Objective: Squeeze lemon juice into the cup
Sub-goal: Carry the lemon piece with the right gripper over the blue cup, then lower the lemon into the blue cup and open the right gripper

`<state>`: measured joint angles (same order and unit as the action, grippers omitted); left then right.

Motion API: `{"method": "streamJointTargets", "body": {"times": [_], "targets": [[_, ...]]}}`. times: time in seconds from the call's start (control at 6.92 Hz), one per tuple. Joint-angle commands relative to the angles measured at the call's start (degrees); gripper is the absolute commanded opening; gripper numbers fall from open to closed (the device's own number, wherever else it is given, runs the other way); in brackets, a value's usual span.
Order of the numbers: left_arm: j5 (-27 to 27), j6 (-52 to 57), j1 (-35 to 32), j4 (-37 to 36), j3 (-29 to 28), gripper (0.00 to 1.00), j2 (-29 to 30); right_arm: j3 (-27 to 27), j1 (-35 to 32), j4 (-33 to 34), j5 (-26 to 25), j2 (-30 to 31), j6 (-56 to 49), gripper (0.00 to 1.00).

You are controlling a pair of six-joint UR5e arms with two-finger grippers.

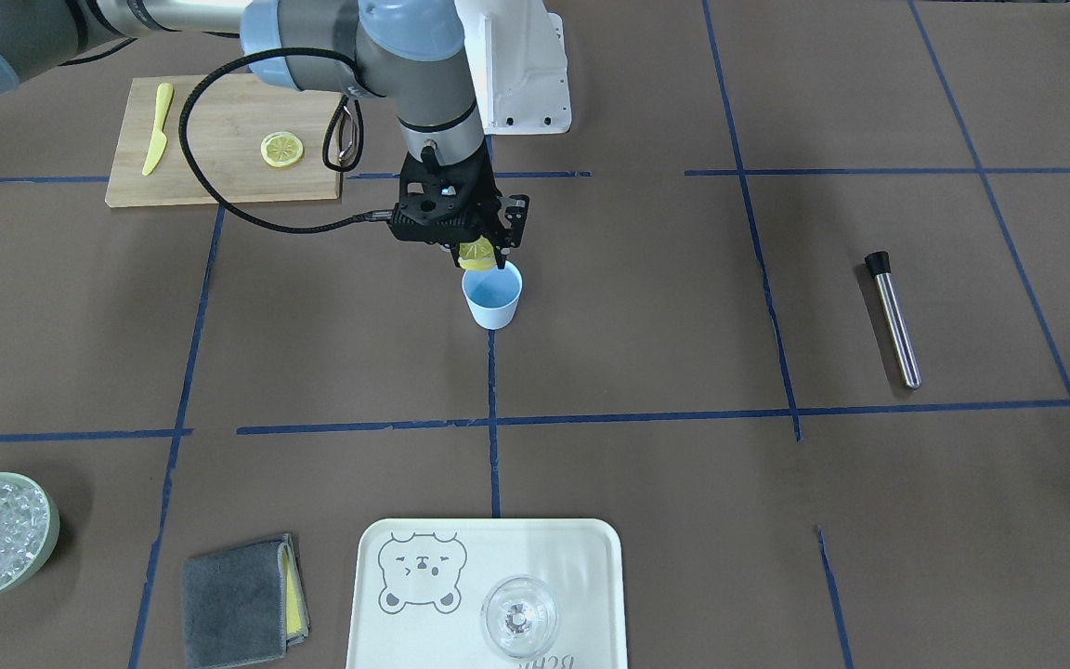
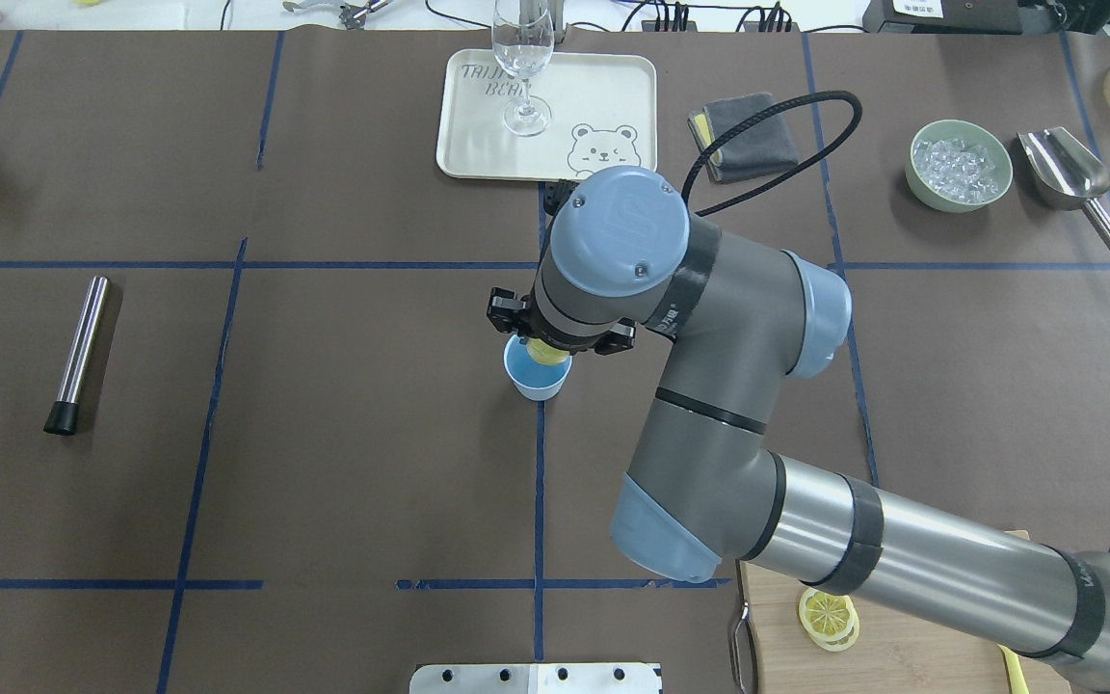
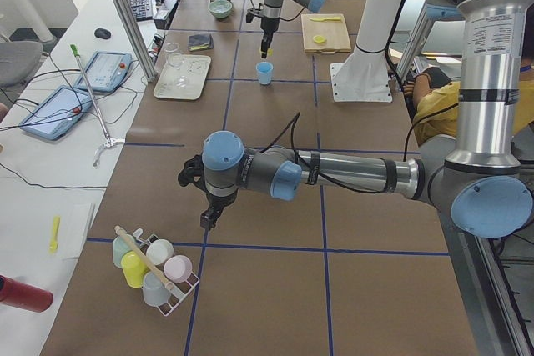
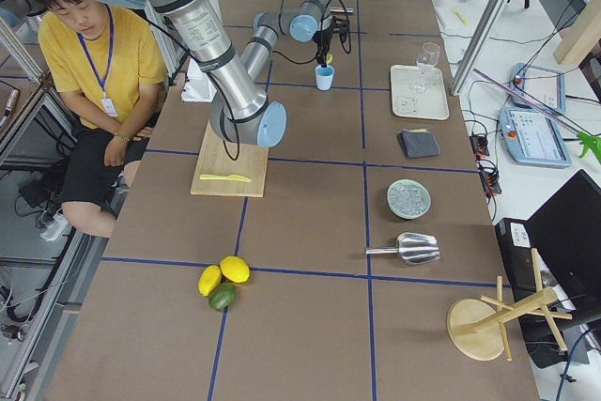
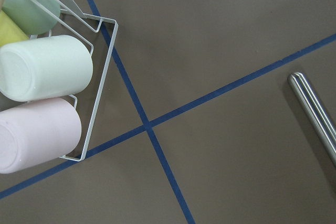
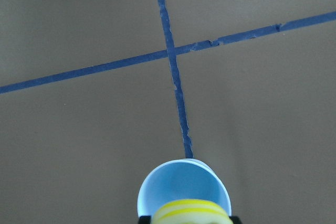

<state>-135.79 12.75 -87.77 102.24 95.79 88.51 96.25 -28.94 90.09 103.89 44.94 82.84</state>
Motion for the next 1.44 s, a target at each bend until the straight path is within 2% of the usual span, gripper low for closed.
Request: {"method": "streamJointTargets", "body": {"times": [0.0,0.43,1.01,1.16,1.3], "targets": [[0.0,-0.1,-0.1,0.7,0.4,1.00,-0.1,-3.0,0.0,0.0,0.1,-1.2,0.1,0.55],[0.0,0.0,-0.2,0.7,0.5,1.00,-0.2,-3.4,0.5,0.0,0.2,-1.2,0.2,0.60],[0.0,-0.3,-0.2,0.7,0.7,1.00,-0.2,-4.3,1.5,0.0,0.2,-0.8,0.0,0.86],[0.0,-0.4,-0.2,0.6,0.7,1.00,-0.1,-4.3,1.4,0.0,0.3,-0.8,-0.2,0.96],[0.1,-0.5,0.1,0.7,0.5,1.00,0.0,-3.4,1.3,0.0,2.1,-0.8,-0.4,1.00]]}}
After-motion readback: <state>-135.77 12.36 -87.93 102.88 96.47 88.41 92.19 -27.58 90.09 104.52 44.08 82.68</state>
